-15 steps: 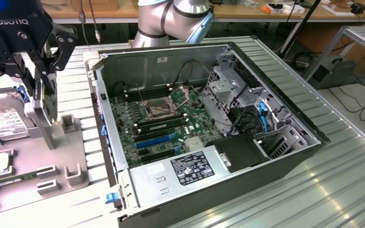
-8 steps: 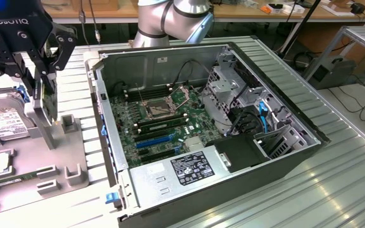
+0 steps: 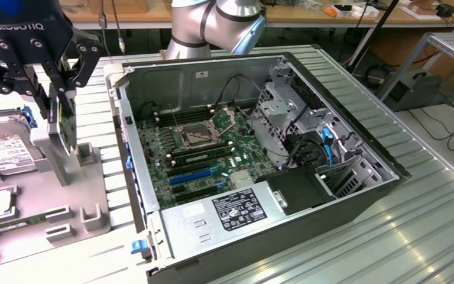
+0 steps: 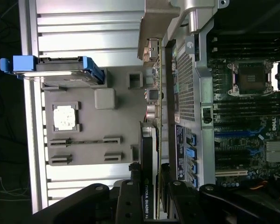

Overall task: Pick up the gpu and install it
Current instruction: 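Pick up the gpu and move the gpu toward the slot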

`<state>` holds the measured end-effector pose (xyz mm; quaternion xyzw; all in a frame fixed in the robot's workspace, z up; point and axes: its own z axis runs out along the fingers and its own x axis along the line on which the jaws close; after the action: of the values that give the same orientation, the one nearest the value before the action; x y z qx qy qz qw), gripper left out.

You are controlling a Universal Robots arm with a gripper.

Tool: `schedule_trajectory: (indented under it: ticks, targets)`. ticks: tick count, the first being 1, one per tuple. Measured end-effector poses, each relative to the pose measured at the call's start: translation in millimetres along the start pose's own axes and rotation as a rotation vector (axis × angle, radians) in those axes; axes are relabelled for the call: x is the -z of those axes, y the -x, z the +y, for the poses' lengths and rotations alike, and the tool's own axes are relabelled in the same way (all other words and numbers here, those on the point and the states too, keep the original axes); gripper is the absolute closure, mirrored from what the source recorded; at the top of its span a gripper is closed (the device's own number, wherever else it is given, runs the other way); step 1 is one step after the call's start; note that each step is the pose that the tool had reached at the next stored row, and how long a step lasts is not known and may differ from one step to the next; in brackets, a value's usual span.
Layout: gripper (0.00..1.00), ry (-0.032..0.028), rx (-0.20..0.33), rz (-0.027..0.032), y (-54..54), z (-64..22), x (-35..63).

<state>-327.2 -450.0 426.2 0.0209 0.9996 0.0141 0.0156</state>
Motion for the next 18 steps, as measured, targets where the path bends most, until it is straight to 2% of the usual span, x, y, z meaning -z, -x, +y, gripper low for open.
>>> schedule_trajectory:
  ticks: [18]
  targets:
    - [0.73,0.0,0.0,0.0,11.9,0.5,-0.4]
